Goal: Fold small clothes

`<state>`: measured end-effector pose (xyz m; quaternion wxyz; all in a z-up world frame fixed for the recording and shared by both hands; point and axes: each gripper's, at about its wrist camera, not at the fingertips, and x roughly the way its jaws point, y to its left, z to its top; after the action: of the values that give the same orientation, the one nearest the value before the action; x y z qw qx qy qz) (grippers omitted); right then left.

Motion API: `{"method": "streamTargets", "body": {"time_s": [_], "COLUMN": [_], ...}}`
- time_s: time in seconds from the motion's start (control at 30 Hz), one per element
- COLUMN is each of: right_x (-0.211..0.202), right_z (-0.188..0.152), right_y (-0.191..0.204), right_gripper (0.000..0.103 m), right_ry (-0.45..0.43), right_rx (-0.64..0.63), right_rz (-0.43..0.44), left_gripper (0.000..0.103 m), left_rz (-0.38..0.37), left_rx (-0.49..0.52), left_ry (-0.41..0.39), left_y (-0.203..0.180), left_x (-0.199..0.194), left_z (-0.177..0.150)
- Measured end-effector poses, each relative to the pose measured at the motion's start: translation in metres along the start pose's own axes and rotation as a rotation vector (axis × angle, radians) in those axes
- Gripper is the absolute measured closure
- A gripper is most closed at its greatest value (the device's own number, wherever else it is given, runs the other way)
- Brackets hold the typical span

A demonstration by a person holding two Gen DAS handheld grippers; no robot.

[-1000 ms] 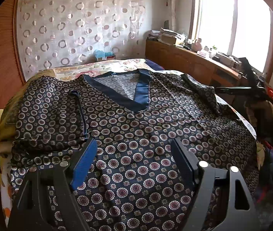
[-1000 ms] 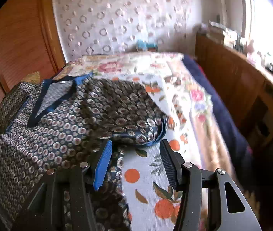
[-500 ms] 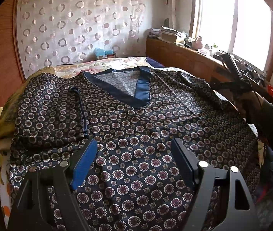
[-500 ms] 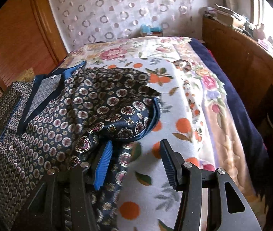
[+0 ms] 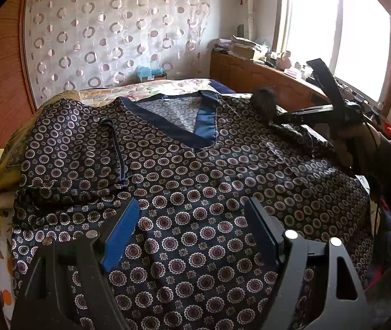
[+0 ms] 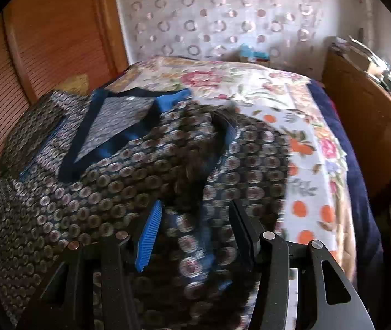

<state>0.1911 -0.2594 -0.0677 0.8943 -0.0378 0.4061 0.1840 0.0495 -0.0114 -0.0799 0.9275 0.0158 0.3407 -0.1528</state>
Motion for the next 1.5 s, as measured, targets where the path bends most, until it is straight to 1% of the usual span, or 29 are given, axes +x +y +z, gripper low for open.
{"method": "streamTargets", "body": {"time_s": [0.1, 0.23, 0.37, 0.5, 0.63, 0.73, 0.83, 0.93, 1.0, 1.03, 1.1, 1.13, 1.17, 1.27, 1.33, 1.4, 1.5], "right_x": [-0.002, -0.018, -0.035, -0.036, -0.020, -0.002, 0.017, 0.033, 0.045, 0.049, 0.057, 0.059, 0.062, 0.062, 0.058, 0.055, 0.059], "right_z": [-0.004, -0.009, -0.014, -0.024, -0.028, -0.022, -0.011, -0.002, 0.004, 0.008, 0.015, 0.017, 0.019, 0.019, 0.021, 0.022, 0.024], "right_y": [0.010, 0.016, 0.011, -0.006, -0.029, -0.046, -0.061, -0.072, -0.078, -0.079, -0.082, -0.082, -0.081, -0.079, -0.088, -0.099, -0.101], "right_gripper": [0.050, 0.050, 0.050, 0.050, 0.050, 0.050, 0.050, 0.057, 0.059, 0.062, 0.075, 0.088, 0.098, 0.101, 0.102, 0.102, 0.101], "right_ry": [0.004, -0.030, -0.076, -0.066, -0.028, 0.010, 0.034, 0.050, 0.061, 0.055, 0.053, 0.053, 0.055, 0.034, 0.022, -0.001, 0.005], "right_rx": [-0.017, -0.034, -0.033, -0.023, 0.008, 0.033, 0.069, 0.092, 0.099, 0.098, 0.103, 0.101, 0.085, 0.032, 0.054, 0.080, 0.075], "right_rz": [0.040, 0.054, 0.008, -0.074, -0.127, -0.156, -0.158, -0.133, -0.122, -0.118, -0.088, -0.066, -0.059, -0.082, -0.084, -0.045, -0.056], "left_gripper": [0.024, 0.024, 0.024, 0.024, 0.024, 0.024, 0.024, 0.024, 0.024, 0.024, 0.024, 0.024, 0.024, 0.024, 0.024, 0.024, 0.024], "left_rz": [0.001, -0.001, -0.001, 0.003, 0.023, 0.050, 0.079, 0.106, 0.119, 0.128, 0.147, 0.158, 0.165, 0.180, 0.193, 0.205, 0.238], "left_rx": [-0.003, -0.006, -0.005, -0.009, -0.009, -0.008, -0.007, -0.022, -0.029, -0.031, -0.036, -0.039, -0.042, -0.055, -0.067, -0.074, -0.079], "left_ry": [0.001, -0.001, -0.003, -0.006, -0.008, -0.006, -0.005, -0.007, -0.008, -0.007, -0.003, 0.001, 0.000, 0.000, 0.003, 0.013, 0.030], "left_y": [0.001, 0.002, 0.001, 0.005, 0.014, 0.028, 0.044, 0.065, 0.077, 0.084, 0.095, 0.101, 0.106, 0.121, 0.133, 0.144, 0.161], "left_x": [0.001, 0.000, -0.001, -0.001, 0.000, 0.003, 0.005, 0.008, 0.011, 0.014, 0.019, 0.022, 0.023, 0.028, 0.032, 0.038, 0.048], "left_z": [0.000, 0.000, 0.000, 0.001, 0.007, 0.015, 0.025, 0.037, 0.045, 0.049, 0.056, 0.059, 0.062, 0.070, 0.075, 0.080, 0.083]}}
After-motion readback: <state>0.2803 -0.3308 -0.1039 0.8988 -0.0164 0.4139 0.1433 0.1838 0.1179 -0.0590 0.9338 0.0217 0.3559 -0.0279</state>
